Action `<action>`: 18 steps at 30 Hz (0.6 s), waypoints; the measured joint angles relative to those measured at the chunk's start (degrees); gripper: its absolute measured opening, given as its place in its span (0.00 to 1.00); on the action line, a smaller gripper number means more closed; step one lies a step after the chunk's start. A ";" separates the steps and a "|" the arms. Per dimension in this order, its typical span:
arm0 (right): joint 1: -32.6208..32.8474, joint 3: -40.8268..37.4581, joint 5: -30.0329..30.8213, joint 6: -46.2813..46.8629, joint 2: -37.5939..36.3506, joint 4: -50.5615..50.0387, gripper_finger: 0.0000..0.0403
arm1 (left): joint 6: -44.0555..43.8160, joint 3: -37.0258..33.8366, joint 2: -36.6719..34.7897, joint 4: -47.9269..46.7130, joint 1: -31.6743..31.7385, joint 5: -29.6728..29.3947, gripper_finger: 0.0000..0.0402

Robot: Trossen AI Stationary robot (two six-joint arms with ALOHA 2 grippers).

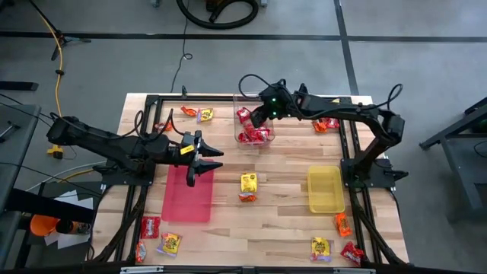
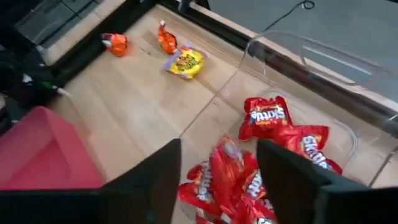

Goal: Sort candy
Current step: Put the red candy into the transparent bin

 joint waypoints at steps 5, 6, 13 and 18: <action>-0.26 -0.02 -3.94 0.56 -3.83 -1.58 0.63 | 0.21 0.00 -0.02 -0.26 0.00 0.01 0.44; -0.26 -0.02 -6.00 0.15 -5.27 -1.67 0.64 | 0.06 0.00 -0.02 -0.23 0.00 0.01 0.44; 7.98 -0.02 -14.17 -1.60 -16.45 -2.83 0.64 | -0.10 0.00 -0.02 -0.79 0.00 -0.47 0.44; 20.63 0.00 -6.41 -3.04 -21.70 -4.07 0.64 | -3.02 0.00 -0.02 -0.65 0.00 -1.24 0.44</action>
